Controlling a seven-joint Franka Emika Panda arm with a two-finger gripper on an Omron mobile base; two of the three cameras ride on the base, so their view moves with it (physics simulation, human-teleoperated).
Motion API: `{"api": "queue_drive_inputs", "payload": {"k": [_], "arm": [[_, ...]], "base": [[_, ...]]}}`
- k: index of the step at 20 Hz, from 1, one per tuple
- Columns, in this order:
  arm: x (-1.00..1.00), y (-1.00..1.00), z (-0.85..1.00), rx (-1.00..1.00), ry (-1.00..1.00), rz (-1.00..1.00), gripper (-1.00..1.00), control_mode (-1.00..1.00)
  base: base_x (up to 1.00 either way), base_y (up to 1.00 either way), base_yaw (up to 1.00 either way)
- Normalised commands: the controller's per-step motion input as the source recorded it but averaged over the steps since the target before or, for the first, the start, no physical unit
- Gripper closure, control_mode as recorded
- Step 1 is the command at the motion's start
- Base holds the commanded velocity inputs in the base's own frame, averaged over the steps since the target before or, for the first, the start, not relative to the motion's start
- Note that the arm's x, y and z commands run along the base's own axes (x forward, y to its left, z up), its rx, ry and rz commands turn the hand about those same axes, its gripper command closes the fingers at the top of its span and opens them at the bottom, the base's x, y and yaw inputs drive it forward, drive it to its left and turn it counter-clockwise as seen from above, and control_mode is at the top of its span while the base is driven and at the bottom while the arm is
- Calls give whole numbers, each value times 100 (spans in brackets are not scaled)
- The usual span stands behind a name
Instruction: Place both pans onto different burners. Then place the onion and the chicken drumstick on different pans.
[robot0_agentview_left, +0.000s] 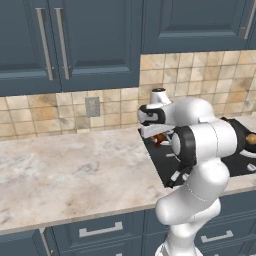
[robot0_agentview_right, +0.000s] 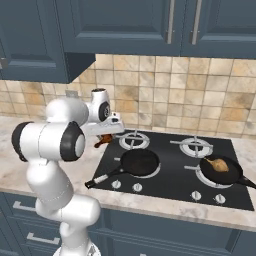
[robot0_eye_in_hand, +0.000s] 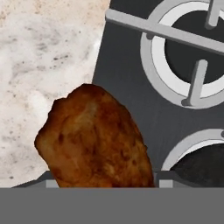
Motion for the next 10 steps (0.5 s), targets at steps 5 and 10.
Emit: {"api": "queue_drive_inputs", "payload": {"k": [5, 10], "arm": [[-18, -29, 38, 0, 0, -7, 100, -100], [-18, -30, 30, 0, 0, -6, 100, -100]], "base": [[0, 0, 0], [0, 0, 0]]}}
